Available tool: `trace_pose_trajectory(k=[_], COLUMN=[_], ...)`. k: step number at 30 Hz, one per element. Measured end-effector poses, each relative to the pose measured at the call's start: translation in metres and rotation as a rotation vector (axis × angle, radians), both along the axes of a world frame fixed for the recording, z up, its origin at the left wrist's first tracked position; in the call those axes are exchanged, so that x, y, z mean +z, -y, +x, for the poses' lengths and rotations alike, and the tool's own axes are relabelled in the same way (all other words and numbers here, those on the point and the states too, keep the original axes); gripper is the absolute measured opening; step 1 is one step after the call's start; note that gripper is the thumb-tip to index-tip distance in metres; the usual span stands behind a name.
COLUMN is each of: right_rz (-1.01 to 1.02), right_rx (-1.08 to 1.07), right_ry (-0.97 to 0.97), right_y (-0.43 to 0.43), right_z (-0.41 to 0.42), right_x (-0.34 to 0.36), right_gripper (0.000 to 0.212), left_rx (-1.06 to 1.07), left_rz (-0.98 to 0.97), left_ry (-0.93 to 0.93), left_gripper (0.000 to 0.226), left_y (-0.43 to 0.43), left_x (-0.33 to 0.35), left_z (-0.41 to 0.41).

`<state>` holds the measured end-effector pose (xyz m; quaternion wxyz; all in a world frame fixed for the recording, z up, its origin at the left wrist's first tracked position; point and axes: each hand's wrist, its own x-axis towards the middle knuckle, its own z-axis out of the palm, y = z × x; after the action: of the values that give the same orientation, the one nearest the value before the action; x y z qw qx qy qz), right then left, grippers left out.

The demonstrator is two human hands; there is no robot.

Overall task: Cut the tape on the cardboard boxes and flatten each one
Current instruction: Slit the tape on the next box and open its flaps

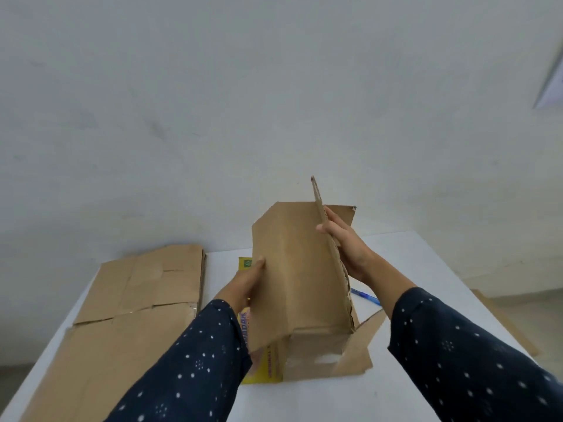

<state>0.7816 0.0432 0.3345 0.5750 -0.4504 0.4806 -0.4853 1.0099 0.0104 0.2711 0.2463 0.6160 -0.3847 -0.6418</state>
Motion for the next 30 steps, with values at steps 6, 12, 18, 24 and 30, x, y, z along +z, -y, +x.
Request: trace_pose_trajectory(k=[6, 12, 18, 24, 30], right_rz=[0.079, 0.09, 0.117, 0.125, 0.107], right_rx=[-0.024, -0.023, 0.084, 0.102, 0.171], right_ry=[-0.054, -0.384, -0.59, -0.709, -0.778], right_y=[0.004, 0.005, -0.002, -0.007, -0.006], right_z=[-0.01, 0.003, 0.005, -0.01, -0.023], right_x=[-0.011, 0.01, 0.016, 0.015, 0.018], right_gripper=[0.058, 0.065, 0.114, 0.097, 0.095], left_rx=[0.018, -0.051, -0.187, -0.481, -0.604], left_rz=[-0.11, -0.168, -0.298, -0.062, 0.545], left_ry=[-0.164, -0.299, -0.099, 0.33, 0.037], left_gripper=[0.039, 0.036, 0.045, 0.074, 0.118], left_y=[0.01, -0.002, -0.021, -0.043, -0.056], left_x=[0.041, 0.066, 0.057, 0.052, 0.019], left_z=[0.028, -0.019, -0.053, -0.057, -0.05])
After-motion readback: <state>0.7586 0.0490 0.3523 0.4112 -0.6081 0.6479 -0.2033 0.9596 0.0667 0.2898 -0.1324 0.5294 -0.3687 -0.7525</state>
